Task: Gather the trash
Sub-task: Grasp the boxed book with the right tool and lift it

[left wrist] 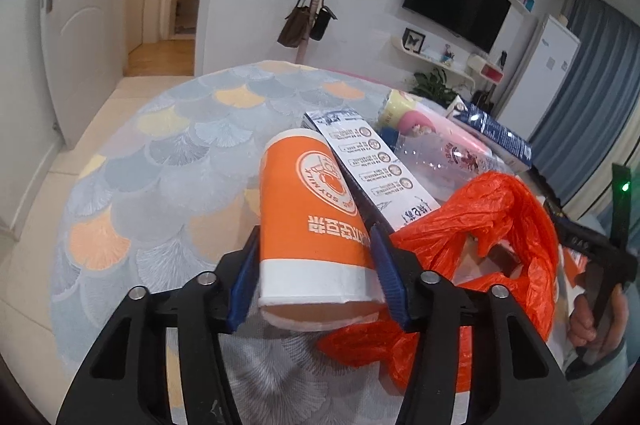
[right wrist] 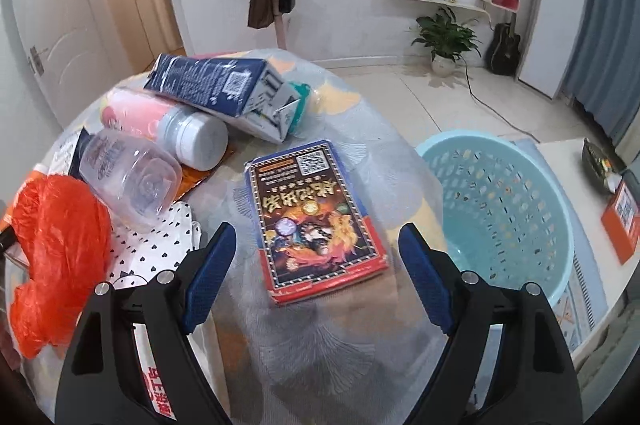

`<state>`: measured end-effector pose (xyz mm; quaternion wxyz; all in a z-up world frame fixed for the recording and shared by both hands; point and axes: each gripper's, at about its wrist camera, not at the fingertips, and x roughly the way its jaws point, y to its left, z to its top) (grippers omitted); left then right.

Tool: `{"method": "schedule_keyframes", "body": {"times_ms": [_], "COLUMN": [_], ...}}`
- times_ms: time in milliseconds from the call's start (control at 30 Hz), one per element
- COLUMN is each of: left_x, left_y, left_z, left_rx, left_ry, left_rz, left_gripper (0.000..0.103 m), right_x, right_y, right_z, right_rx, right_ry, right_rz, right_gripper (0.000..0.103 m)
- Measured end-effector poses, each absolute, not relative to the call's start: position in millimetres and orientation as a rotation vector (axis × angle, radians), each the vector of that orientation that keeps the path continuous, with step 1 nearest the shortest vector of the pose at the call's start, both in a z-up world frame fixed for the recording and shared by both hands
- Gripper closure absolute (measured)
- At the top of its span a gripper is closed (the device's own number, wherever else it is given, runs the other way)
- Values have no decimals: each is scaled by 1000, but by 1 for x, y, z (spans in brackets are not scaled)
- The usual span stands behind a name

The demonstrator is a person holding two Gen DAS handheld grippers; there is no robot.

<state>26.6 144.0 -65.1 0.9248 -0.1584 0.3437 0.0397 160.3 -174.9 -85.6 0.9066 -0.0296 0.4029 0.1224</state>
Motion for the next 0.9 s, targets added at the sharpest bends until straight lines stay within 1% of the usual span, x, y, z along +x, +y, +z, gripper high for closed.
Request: {"method": "schedule_keyframes", "body": {"times_ms": [33,67,133,300,533,633,733,900], "left_x": [23,19,14,2,2,13,35,77], "left_y": [147,148,150,151,134,112,74,7], "left_z": [-63,-61,-55,-37,4,24,44,60], "left_rx": [-340,-345,-349,-355,-324,-288,-249,-205], "left_ry": [691,680,659,605,517,484,470,484], "left_rz": [82,83,87,87,43,-19,-116,-264], "left_gripper": [56,60,63,65,65,65,65,65], "right_x": [160,161,164,163,139,132,132,138], "right_y": [-173,-171,-169,-167,-177,-196,-224,-280], "right_z": [-86,-88,-90,-86,-64,-52,-43,-36], "right_rx": [-74,-83,-86,-103,-85,-44,-1,76], "right_ry": [833,838,852,833,728,697,675,662], "right_rz": [246,243,250,259,238,212,164,54], "right_gripper": [28,34,39,41,41,41,41,41]}}
